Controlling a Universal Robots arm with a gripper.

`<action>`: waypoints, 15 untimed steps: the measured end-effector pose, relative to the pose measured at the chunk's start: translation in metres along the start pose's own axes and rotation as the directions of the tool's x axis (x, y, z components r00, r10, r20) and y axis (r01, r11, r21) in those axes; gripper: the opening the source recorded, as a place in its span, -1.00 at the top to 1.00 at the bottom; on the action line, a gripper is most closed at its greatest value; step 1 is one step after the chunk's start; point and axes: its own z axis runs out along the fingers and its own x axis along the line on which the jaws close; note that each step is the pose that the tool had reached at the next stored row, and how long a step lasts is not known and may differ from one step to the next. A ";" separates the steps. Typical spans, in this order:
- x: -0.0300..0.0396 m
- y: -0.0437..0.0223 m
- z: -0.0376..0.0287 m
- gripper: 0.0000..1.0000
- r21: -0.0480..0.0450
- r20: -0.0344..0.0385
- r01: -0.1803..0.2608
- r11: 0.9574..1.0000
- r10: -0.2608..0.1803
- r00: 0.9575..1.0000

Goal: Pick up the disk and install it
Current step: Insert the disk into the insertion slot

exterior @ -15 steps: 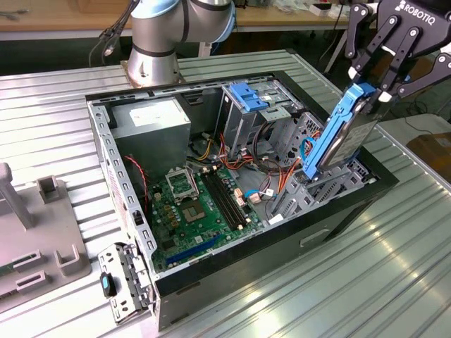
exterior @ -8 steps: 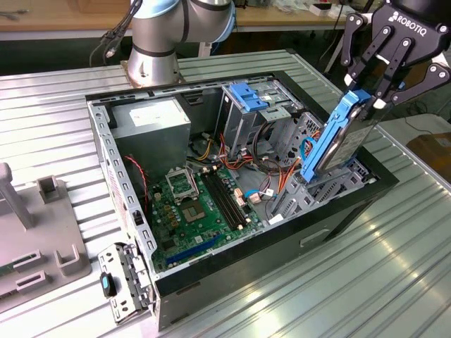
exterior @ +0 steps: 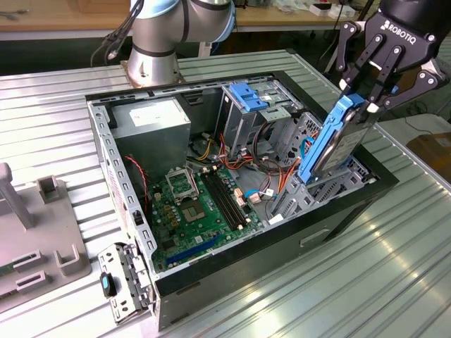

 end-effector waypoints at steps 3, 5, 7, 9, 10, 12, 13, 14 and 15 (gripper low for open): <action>0.0000 -0.0001 0.0012 0.27 0.000 0.000 -0.014 1.000 0.014 1.000; 0.0001 -0.0001 0.0015 0.27 0.000 0.001 -0.036 0.999 0.036 0.999; 0.0000 -0.0001 0.0021 0.27 0.000 0.001 -0.036 0.999 0.036 0.999; 0.0000 -0.0001 0.0021 0.27 0.000 0.001 -0.036 0.999 0.036 0.999; 0.0000 0.0005 0.0024 0.27 0.000 0.001 -0.036 0.999 0.036 0.999; 0.0000 0.0006 0.0037 0.27 0.000 0.001 -0.036 0.999 0.036 0.999; -0.0001 0.0006 0.0047 0.27 0.000 0.001 -0.036 0.999 0.036 0.999; -0.0001 0.0006 0.0080 0.27 0.000 0.001 -0.037 0.999 0.037 0.999; -0.0001 0.0005 0.0099 0.27 0.000 0.001 -0.039 0.999 0.039 0.999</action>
